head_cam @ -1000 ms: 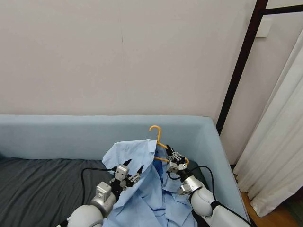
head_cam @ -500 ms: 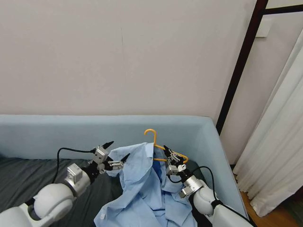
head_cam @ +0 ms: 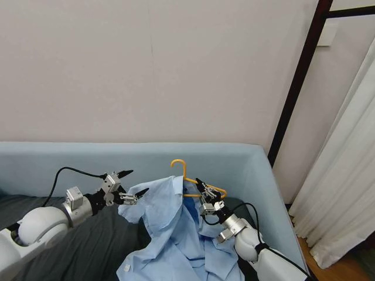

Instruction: Pick up the clothes from the sofa and hang them on the clothes hanger.

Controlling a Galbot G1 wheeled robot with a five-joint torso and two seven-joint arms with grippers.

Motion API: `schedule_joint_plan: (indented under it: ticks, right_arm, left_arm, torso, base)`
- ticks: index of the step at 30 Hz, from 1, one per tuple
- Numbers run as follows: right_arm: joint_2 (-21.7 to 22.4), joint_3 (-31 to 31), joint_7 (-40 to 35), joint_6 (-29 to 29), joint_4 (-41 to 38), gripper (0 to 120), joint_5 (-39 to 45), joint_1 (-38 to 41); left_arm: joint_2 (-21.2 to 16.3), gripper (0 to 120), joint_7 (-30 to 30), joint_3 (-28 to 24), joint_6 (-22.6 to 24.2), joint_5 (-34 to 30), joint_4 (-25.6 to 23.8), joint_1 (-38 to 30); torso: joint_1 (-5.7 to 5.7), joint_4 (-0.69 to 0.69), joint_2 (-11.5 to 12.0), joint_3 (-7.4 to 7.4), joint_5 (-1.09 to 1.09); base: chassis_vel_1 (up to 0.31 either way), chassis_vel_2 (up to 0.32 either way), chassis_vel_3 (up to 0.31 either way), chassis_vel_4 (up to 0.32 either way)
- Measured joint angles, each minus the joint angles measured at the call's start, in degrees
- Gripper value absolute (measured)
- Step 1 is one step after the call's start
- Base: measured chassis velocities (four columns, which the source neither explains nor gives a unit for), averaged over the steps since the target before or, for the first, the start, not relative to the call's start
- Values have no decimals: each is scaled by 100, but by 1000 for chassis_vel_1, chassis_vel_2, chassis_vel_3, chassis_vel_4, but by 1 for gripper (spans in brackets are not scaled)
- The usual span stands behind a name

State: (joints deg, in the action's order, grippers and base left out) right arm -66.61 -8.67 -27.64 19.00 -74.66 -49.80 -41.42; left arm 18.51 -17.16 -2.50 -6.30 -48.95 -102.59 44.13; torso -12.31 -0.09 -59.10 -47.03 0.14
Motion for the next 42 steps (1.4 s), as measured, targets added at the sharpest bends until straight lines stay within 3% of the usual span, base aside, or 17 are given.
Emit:
schedule_joint_plan:
  ticks: [9, 17, 24, 36, 42]
  right_arm:
    - [13, 21, -22, 114, -130, 5, -293, -89]
    - [64, 29, -33, 172, -206, 5, -399, -96]
    - [93, 51, -52, 221, -207, 5, -485, -86]
    - [8, 99, -76, 369, -172, 5, -822, -51]
    - [10, 119, -105, 423, -157, 5, -903, -65]
  left_arm:
    - [412, 93, -1103, -337, -101, 32, 533, -589]
    - [690, 95, -1695, -2226, -118, -33, 1240, -2479]
    - [1031, 97, -1861, -3182, -56, 72, 1730, -3480]
    - [1137, 96, -2135, -4378, -166, 345, 1976, -4139]
    - [1241, 78, -2181, -4477, -193, 384, 2122, -4235]
  torso:
    - [0, 0, 0, 0, 0]
    - [0, -1, 1, 0, 3]
    - [0, -1, 0, 0, 2]
    - [0, 1, 1, 0, 1]
    - [0, -1, 0, 0, 1]
  base:
    - [0, 0, 0, 0]
    - [0, 0, 0, 0]
    - [0, 0, 0, 0]
    - [0, 0, 0, 0]
    - [0, 0, 0, 0]
